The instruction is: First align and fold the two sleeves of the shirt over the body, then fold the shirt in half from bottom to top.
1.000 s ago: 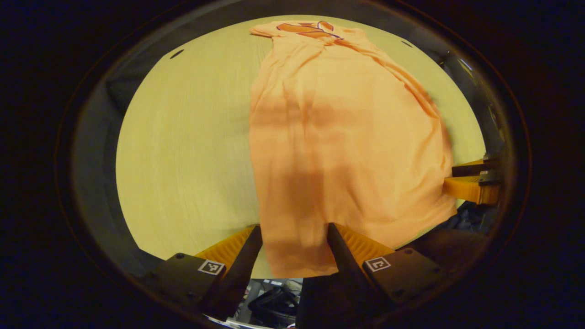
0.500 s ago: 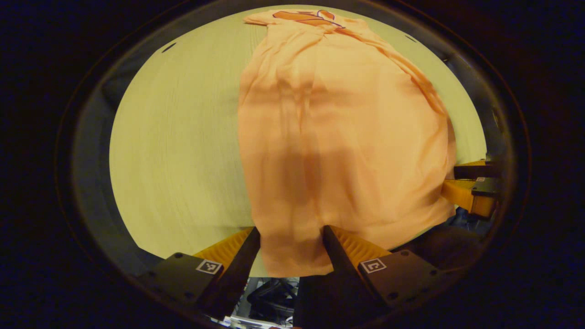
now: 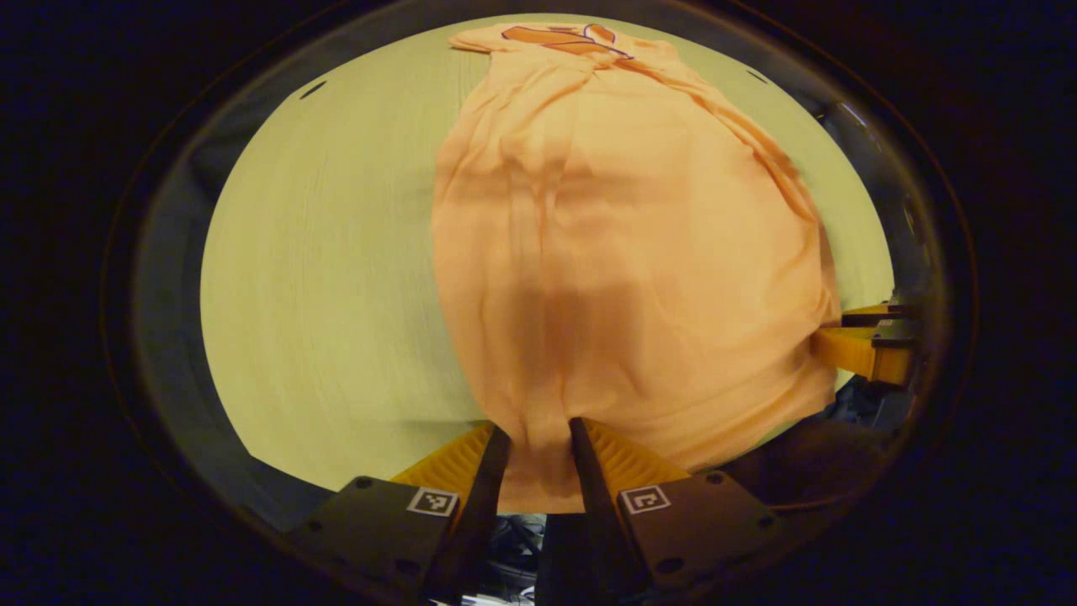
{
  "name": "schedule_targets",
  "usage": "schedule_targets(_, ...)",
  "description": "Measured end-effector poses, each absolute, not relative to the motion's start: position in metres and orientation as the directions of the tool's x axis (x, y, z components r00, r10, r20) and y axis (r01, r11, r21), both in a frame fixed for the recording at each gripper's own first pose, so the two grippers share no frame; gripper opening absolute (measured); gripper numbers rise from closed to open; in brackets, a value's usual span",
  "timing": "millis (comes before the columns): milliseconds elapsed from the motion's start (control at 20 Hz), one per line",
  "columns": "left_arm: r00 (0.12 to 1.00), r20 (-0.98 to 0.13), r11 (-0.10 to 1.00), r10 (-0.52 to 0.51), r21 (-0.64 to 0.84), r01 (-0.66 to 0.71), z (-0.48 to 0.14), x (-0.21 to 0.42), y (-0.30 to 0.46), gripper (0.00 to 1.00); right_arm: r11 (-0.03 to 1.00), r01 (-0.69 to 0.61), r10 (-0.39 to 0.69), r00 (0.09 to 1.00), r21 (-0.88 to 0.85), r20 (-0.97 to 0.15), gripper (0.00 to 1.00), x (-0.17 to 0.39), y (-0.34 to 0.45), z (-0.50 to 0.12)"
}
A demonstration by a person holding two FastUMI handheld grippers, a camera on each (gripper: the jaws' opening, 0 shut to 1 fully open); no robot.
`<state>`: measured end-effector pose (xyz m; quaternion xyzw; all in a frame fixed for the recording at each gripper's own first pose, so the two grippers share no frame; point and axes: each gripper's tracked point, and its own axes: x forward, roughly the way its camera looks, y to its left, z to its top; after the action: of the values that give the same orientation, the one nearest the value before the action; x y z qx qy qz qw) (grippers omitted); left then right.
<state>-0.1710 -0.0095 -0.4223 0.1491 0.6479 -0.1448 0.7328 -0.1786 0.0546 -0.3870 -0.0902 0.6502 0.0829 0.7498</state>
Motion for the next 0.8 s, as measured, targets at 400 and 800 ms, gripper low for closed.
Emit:
schedule_targets(400,0.143,-0.989,0.929,-0.039,0.017,0.369,-0.422,-0.167,-0.017,0.10,0.967,-0.253,0.060,0.126,0.026,-0.990,0.04,-0.176,0.061,-0.382)
schedule_targets(800,0.207,-0.978,0.939,-0.027,0.046,0.340,-0.417,-0.158,-0.016,0.07,0.971,-0.236,0.080,0.141,0.045,-0.987,0.00,-0.171,0.062,-0.384)
